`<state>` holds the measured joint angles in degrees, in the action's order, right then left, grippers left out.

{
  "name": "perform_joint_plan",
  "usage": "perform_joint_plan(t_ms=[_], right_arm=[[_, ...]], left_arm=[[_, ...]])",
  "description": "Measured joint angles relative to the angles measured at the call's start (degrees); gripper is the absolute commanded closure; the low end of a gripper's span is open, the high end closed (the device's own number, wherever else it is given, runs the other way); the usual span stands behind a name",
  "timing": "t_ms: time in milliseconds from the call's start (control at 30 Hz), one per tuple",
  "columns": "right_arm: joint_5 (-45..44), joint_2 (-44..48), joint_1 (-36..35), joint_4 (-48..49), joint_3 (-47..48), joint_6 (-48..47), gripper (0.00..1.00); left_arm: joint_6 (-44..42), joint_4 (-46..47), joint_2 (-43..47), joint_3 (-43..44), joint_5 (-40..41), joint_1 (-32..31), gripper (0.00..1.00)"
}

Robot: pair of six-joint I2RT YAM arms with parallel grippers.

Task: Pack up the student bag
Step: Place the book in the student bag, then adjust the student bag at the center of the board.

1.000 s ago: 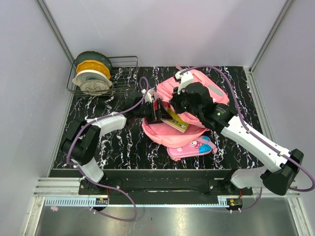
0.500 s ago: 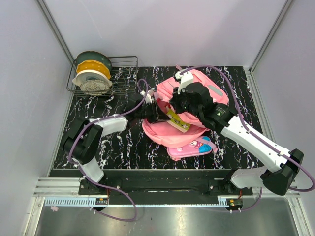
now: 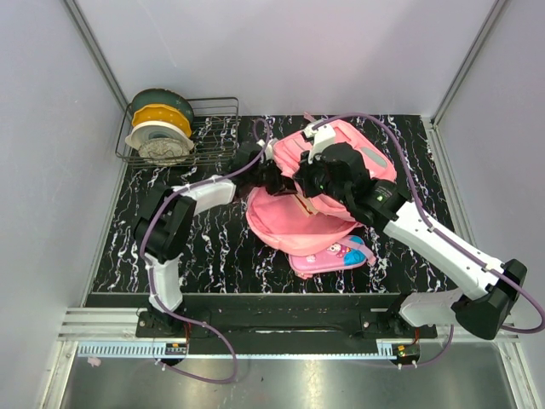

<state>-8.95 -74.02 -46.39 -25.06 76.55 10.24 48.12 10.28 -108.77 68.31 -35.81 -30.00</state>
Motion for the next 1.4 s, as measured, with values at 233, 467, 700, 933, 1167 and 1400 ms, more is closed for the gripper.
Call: perform_joint_plan(t_ms=[233,467,700,933,1167,1400], right_arm=[[0.00,0.92,0.02,0.31,-0.76,0.07,1.00],[-1.33,0.92,0.04,0.39,-0.96,0.09,1.00],[-2.10,-1.18,0.61,1.44,-0.59,1.05,1.00],[1.22,-4.09,1.95,2.08,-0.35,2.99,0.92],[10.23,-6.14,2.60,4.87,-0.90,6.40,0.43],[12.57,-5.03,2.64,6.67,-7.58,13.46,0.07]], left_arm=[[-3.48,-4.39,-3.10,4.39,-1.25,1.31,0.01],[-4.79,-3.30,-0.20,-0.39,-0.96,1.49,0.01],[-6.38,-4.87,15.02,-12.11,1.92,1.49,0.01],[-8.39,-8.33,36.09,-21.57,9.86,1.49,0.01],[-11.93,-16.81,50.29,-22.27,20.33,2.56,0.01],[-14.34,-22.16,51.69,-20.65,23.41,7.32,0.01]])
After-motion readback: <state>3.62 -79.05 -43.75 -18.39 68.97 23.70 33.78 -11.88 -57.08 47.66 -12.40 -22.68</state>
